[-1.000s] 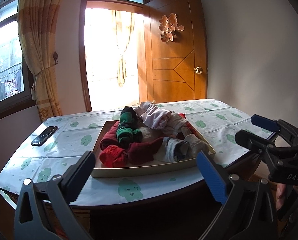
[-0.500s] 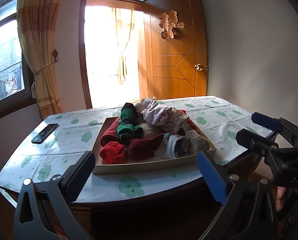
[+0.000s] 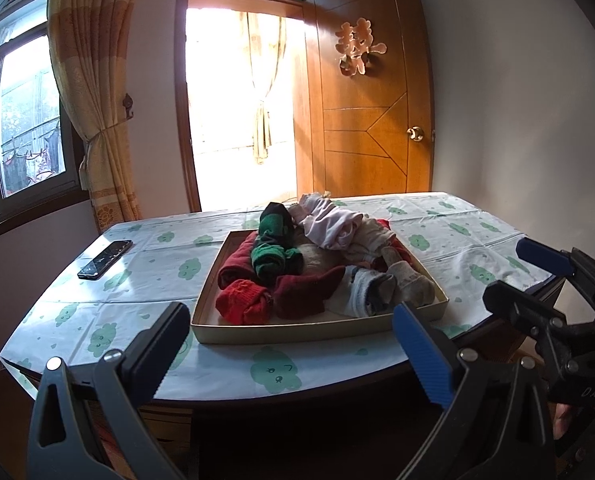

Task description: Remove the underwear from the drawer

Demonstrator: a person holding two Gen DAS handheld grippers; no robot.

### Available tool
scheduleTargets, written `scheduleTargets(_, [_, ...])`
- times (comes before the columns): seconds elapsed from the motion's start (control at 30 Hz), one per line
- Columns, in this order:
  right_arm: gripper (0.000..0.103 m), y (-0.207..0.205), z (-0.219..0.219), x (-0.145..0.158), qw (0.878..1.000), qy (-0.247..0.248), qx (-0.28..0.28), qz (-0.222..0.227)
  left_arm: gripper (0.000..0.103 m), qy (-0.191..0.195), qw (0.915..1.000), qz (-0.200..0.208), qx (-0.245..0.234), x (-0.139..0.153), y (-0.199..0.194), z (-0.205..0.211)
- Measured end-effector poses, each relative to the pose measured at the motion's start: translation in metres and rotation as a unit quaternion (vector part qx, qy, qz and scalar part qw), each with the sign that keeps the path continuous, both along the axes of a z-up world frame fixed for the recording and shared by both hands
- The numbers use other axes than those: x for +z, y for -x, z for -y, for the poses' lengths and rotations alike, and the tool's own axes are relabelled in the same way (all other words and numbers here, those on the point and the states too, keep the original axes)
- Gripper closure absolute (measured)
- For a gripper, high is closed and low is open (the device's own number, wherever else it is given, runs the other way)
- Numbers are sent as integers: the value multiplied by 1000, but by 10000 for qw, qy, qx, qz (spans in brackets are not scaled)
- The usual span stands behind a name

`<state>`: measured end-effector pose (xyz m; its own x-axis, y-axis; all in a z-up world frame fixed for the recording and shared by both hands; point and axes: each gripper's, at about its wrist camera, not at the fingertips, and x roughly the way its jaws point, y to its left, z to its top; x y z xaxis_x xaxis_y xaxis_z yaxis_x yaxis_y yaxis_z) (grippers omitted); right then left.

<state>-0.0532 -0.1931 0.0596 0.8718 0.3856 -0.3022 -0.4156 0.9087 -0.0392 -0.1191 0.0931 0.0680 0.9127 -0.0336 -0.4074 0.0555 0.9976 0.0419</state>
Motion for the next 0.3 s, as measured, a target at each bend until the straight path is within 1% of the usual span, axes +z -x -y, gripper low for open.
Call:
scheduleTargets(0.23, [17, 3, -7, -4, 9999, 124, 71, 15, 0, -221, 9996, 150, -88, -2, 4, 6])
scheduleTargets(0.3, [17, 2, -7, -4, 9999, 121, 74, 6, 0, -201, 9996, 164, -104, -2, 4, 7])
